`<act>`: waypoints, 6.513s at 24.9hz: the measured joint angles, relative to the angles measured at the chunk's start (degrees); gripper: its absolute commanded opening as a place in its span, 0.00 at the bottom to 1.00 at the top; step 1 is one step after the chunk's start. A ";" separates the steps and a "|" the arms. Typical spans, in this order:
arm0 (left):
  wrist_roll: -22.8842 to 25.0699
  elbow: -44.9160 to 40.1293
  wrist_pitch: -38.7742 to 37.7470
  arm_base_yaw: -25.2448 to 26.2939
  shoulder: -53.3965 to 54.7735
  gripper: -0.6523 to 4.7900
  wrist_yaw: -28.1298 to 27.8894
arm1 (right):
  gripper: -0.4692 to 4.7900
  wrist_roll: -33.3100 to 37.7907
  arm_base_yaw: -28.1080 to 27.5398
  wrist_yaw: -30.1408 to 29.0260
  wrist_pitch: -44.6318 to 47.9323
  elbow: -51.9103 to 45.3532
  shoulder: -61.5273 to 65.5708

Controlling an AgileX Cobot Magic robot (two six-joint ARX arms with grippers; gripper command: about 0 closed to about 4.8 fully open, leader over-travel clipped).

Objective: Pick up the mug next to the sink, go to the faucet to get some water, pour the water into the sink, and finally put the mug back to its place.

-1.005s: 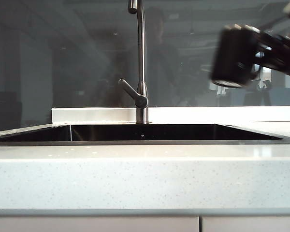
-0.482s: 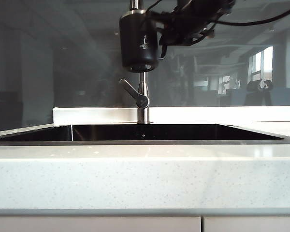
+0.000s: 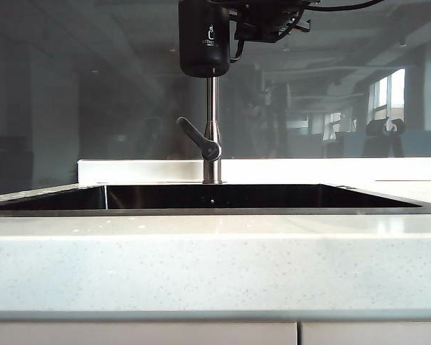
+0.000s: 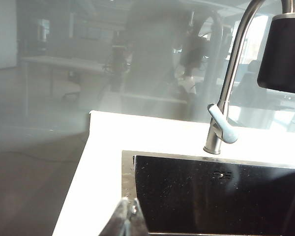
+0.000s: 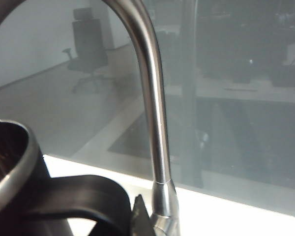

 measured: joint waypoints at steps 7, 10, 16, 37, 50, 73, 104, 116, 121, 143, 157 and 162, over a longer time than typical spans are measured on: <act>-1.01 9.62 16.41 0.00 27.47 0.11 -0.42 | 0.08 0.02 0.00 -3.06 -1.03 0.00 0.20; 2.43 23.34 25.33 0.00 53.44 0.12 10.08 | 0.08 -0.07 0.02 -3.21 -0.26 0.00 0.20; -7.80 55.93 44.85 -0.07 100.48 1.00 34.93 | 0.08 -0.26 -0.02 -3.23 3.02 0.00 0.20; -24.02 116.69 37.79 -8.92 140.50 1.00 45.92 | 0.08 -0.26 0.02 -3.23 -1.25 0.00 0.20; -34.93 116.76 43.17 -8.94 140.74 1.00 51.76 | 0.08 -0.26 -0.07 -3.23 -1.42 -0.02 0.20; -26.77 116.74 46.47 -8.90 140.63 1.00 52.87 | 0.08 -0.39 -0.09 -3.23 1.92 -0.02 0.20; -10.75 116.83 33.83 -7.21 140.63 1.00 40.24 | 0.08 -0.68 -0.09 -3.23 0.98 -0.02 0.22; -7.13 117.20 34.16 -7.13 140.23 1.00 31.47 | 0.08 -0.74 -0.22 -1.25 0.61 -0.07 0.24; -14.12 117.11 39.45 -6.80 140.32 1.00 41.11 | 0.08 -0.74 -0.20 -1.25 0.61 -0.07 0.37; -34.29 117.37 50.58 -3.48 140.32 1.00 53.09 | 0.08 -26.82 -0.35 13.62 -7.13 -0.13 -1.40; -34.49 117.35 50.60 -3.45 140.32 1.00 53.05 | 0.08 -68.65 -0.24 16.72 -7.43 -0.11 -2.51; -34.51 117.42 50.60 -3.45 140.32 1.00 53.05 | 0.08 -80.43 -0.24 16.72 -7.04 -0.11 -2.51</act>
